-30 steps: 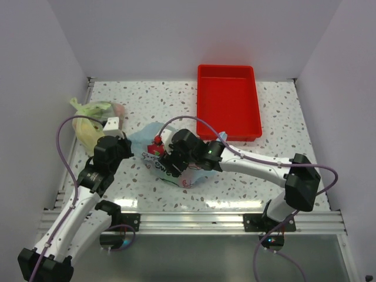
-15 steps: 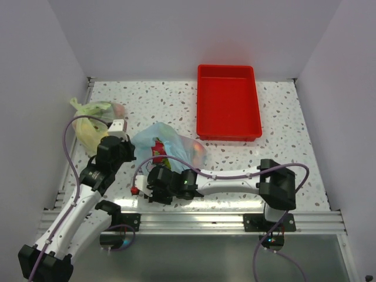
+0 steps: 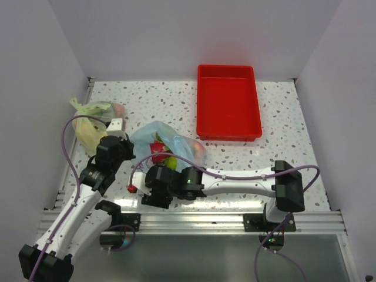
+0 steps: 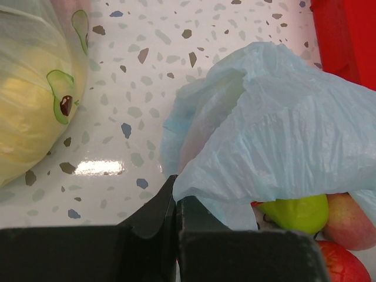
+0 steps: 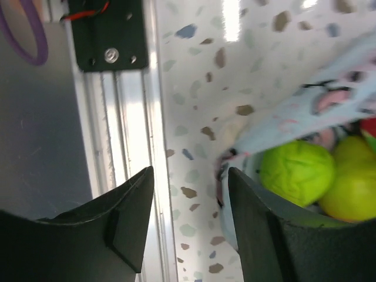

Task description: Untie the knot of the plastic bag and take out the fruit

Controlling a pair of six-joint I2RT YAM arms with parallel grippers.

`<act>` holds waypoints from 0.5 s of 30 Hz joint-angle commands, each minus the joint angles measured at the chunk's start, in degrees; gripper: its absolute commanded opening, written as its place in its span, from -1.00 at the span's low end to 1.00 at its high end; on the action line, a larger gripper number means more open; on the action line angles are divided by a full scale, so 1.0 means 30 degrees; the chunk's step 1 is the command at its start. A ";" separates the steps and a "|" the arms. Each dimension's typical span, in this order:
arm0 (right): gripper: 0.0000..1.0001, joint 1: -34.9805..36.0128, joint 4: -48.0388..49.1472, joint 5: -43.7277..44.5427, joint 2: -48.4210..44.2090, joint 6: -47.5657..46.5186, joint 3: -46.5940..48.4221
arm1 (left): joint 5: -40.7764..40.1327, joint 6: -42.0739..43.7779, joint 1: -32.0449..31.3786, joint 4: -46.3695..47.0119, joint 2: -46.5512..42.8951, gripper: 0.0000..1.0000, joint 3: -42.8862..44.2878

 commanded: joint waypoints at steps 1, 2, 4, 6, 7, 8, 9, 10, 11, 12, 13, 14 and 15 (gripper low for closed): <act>0.13 0.0015 -0.0787 0.4067 -0.2233 0.1125 0.1291 | -0.0301 0.0393 0.0154 0.1258 -0.0240 -1.00 0.0224; 0.11 0.0015 -0.0525 0.4770 -0.2412 0.1215 0.1117 | -0.0272 0.0393 0.0154 0.1287 -0.0211 -1.00 0.0252; 0.08 -0.0014 -0.0231 0.6646 -0.2793 0.1449 0.0795 | -0.0213 0.0423 0.0154 0.1287 -0.0211 -1.00 0.0224; 0.01 -0.0044 0.0092 0.8166 -0.3116 0.1771 0.0209 | -0.0125 0.0452 0.0125 0.1316 -0.0211 -1.00 0.0252; -0.02 -0.0102 0.0151 0.8582 -0.3146 0.1889 -0.0025 | -0.0096 0.0452 0.0154 0.1316 -0.0211 -1.00 0.0224; -0.05 -0.0248 0.0123 0.8876 -0.3088 0.2441 -0.0404 | -0.0038 0.0423 0.0154 0.1316 -0.0182 -1.00 0.0223; -0.08 -0.0336 0.0064 0.9169 -0.3087 0.2562 -0.0640 | -0.0008 0.0423 0.0125 0.1287 -0.0211 -1.00 0.0194; -0.09 -0.0453 0.0006 0.9723 -0.3029 0.2767 -0.0903 | 0.0021 0.0452 0.0125 0.1316 -0.0211 -1.00 0.0194; -0.11 -0.0657 -0.0198 1.0019 -0.2913 0.3233 -0.1515 | 0.0108 0.0423 0.0154 0.1316 -0.0211 -1.00 0.0194; -0.12 -0.0775 -0.0287 1.0109 -0.2912 0.3440 -0.1927 | 0.0138 0.0452 0.0125 0.1316 -0.0211 -1.00 0.0165; -0.13 -0.0863 -0.0288 1.0284 -0.2970 0.3849 -0.2367 | 0.0197 0.0423 0.0154 0.1287 -0.0211 -1.00 0.0165; -0.13 -0.0864 -0.0288 1.0401 -0.3057 0.4085 -0.3386 | 0.0255 0.0423 0.0154 0.1258 -0.0211 -1.00 0.0165; -0.13 -0.0864 -0.0375 1.0373 -0.3319 0.4435 -0.3889 | 0.0314 0.0423 0.0125 0.1287 -0.0153 -1.00 0.0194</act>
